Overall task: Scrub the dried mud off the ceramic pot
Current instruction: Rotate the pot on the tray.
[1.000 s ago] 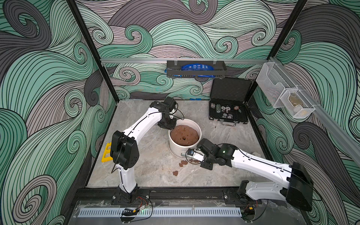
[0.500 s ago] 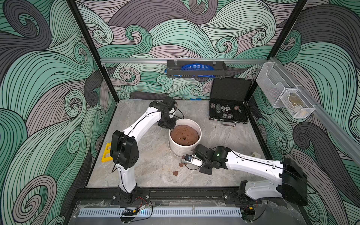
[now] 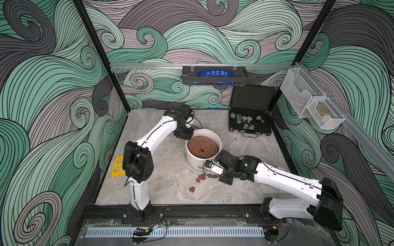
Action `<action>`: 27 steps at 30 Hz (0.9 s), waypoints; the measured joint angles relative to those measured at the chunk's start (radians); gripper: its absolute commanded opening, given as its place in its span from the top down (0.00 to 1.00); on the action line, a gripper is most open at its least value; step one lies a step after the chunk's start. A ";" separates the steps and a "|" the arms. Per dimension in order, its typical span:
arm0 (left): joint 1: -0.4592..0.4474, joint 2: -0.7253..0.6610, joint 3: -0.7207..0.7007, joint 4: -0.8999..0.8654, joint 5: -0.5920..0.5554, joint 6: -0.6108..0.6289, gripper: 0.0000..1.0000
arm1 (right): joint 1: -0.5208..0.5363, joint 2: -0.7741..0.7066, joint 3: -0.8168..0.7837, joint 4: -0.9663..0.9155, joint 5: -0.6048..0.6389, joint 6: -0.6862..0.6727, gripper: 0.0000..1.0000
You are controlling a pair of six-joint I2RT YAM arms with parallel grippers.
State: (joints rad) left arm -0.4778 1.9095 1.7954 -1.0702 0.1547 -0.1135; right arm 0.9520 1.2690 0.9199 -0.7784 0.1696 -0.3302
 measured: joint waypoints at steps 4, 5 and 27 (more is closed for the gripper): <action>0.005 0.007 0.003 0.019 0.021 0.053 1.00 | 0.003 0.002 -0.008 0.011 -0.006 -0.006 1.00; 0.006 0.008 0.003 0.024 0.029 0.070 1.00 | 0.004 -0.005 -0.012 0.012 -0.014 -0.007 1.00; 0.017 0.105 0.139 -0.003 0.082 0.399 0.82 | -0.019 -0.149 -0.023 0.004 -0.055 -0.066 1.00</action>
State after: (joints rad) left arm -0.4606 2.0144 1.9343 -1.0737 0.2367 0.2859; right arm 0.9325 1.1202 0.8967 -0.7742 0.1143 -0.3958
